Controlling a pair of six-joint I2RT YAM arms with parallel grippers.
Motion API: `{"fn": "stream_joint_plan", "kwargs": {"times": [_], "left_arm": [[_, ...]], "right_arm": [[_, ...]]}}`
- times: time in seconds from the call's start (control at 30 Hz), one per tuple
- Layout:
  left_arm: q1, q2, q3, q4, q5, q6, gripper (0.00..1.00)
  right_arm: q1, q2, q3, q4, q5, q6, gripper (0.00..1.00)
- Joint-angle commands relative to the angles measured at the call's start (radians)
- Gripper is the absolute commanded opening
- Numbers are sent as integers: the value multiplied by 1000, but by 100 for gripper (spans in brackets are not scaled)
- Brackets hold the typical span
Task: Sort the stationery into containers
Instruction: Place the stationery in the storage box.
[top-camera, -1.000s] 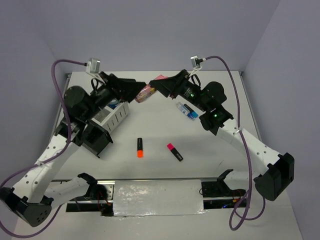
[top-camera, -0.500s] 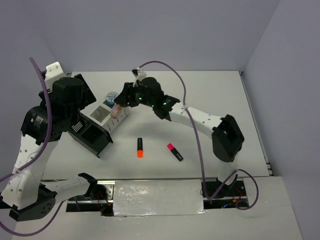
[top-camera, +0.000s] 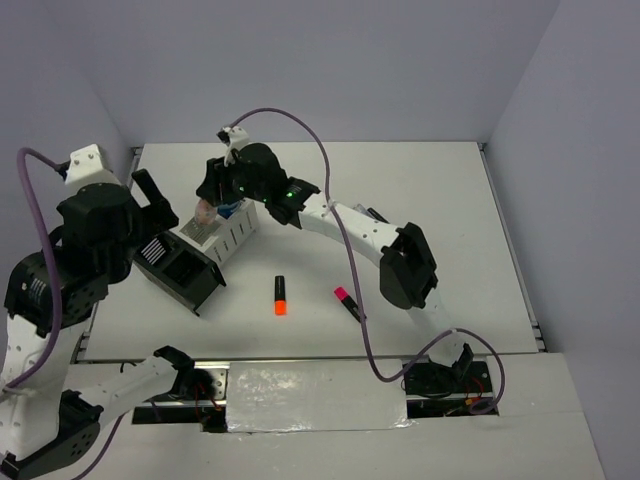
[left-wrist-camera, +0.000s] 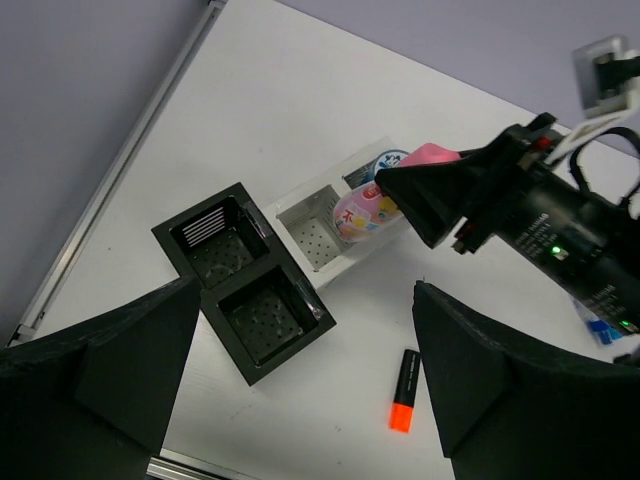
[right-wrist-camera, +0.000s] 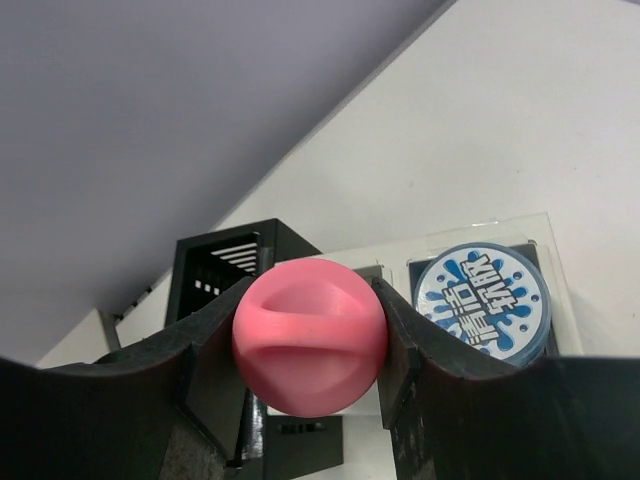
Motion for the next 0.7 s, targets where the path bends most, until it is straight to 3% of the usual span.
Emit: {"fn": "stream_joint_plan", "kwargs": {"times": [0.0,0.23,0.33,0.4,0.53,0.57,0.6,0.63,0.67], "left_arm": [[5,-15,6,46,40,51,99],[5,-54,19,32,64,126,99],[5,-61,-1,27,90,149,99],[5,-66,-12,19,95,145,99],[5,-84,-50,27,123,142,99],[5,-87,-55,30,130,143,99],[5,-91,-57,27,129,142,99],[5,-91,-58,27,132,143,99],[5,-91,-58,27,135,143,99]], "right_arm": [[3,43,72,-10,-46,-45,0],[20,88,87,46,-117,-36,0],[28,106,105,36,-106,-51,8],[31,108,108,23,-82,-70,27],[36,111,130,-8,-65,-104,50],[37,114,136,-16,-65,-105,63],[37,113,141,-26,-65,-107,67],[42,107,142,-27,-72,-110,78],[45,85,139,-24,-74,-113,99]]}}
